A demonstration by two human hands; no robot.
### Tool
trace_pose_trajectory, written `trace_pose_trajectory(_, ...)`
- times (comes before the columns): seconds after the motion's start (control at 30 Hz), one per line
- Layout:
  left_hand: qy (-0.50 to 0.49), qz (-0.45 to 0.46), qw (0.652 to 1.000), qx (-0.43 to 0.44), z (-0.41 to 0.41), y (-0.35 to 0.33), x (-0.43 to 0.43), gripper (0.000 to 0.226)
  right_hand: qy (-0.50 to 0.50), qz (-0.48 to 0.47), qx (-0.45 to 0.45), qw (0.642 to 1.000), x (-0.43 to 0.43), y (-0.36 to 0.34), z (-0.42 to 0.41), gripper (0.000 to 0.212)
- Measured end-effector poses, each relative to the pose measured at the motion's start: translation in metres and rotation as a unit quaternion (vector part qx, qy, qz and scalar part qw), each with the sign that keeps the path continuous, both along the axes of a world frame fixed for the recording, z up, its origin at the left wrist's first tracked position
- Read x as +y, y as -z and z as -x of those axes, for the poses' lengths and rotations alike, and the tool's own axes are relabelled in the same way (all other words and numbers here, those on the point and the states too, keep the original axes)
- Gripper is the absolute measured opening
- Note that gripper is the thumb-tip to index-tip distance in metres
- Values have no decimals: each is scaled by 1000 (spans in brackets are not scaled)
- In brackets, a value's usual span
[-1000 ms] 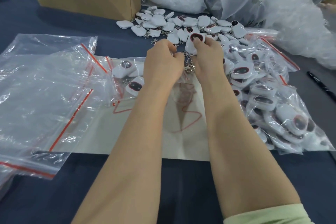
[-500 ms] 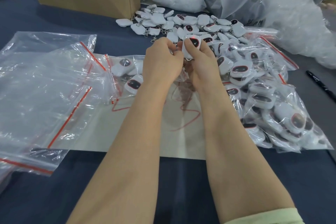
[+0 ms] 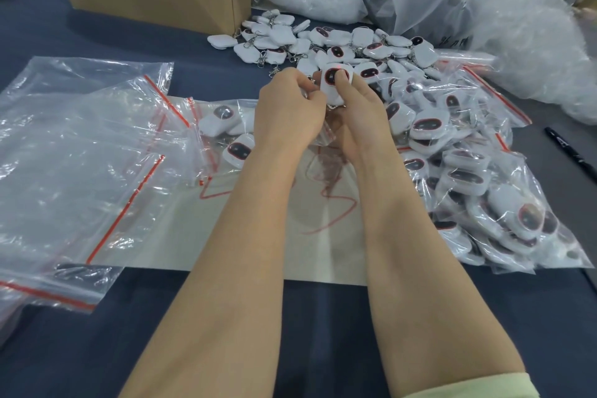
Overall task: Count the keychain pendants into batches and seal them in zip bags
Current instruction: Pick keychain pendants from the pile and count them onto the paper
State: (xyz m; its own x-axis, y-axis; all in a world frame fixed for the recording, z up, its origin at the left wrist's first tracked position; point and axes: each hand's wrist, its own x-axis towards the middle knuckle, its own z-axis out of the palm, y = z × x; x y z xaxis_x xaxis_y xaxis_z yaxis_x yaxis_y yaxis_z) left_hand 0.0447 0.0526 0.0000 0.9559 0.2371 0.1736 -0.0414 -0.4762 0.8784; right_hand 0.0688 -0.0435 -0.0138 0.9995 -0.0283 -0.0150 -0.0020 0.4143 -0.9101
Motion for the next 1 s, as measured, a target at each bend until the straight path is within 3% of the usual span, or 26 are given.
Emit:
trace_pose_trajectory(0.17, -1, 10, 1000, -5, 0, 0, 0, 10, -24, 49, 0, 999, -3, 1, 1, 28)
trace_pose_trajectory(0.3, 1, 7, 1000, 1, 2, -2, 1, 11, 16, 97, -15, 995, -2, -6, 0, 30)
trace_pose_trajectory(0.43, 1, 14, 1000, -1, 4, -5, 0, 17, 55, 170, -46, 983, 3, -25, 2, 18)
trace_pose_trajectory(0.63, -35, 128, 991, -32, 6, -16, 5, 17, 6, 467, -20, 884, -7, -54, 16, 27)
trace_pose_trajectory(0.73, -44, 92, 993, -67, 8, -22, 6, 17, -66, 539, -45, 838, -6, -63, 23, 8)
trace_pose_trajectory(0.83, -29, 10, 996, -86, 11, -29, 7, 21, -120, 502, -63, 854, -3, -64, 25, 32)
trace_pose_trajectory(0.93, 2, -18, 996, -92, 14, -39, 9, 19, -70, 434, -61, 896, 1, -59, 19, 22)
trace_pose_trajectory(1.0, 6, -22, 995, -97, 16, -44, 9, 19, -57, 417, -79, 903, 3, -57, 18, 20)
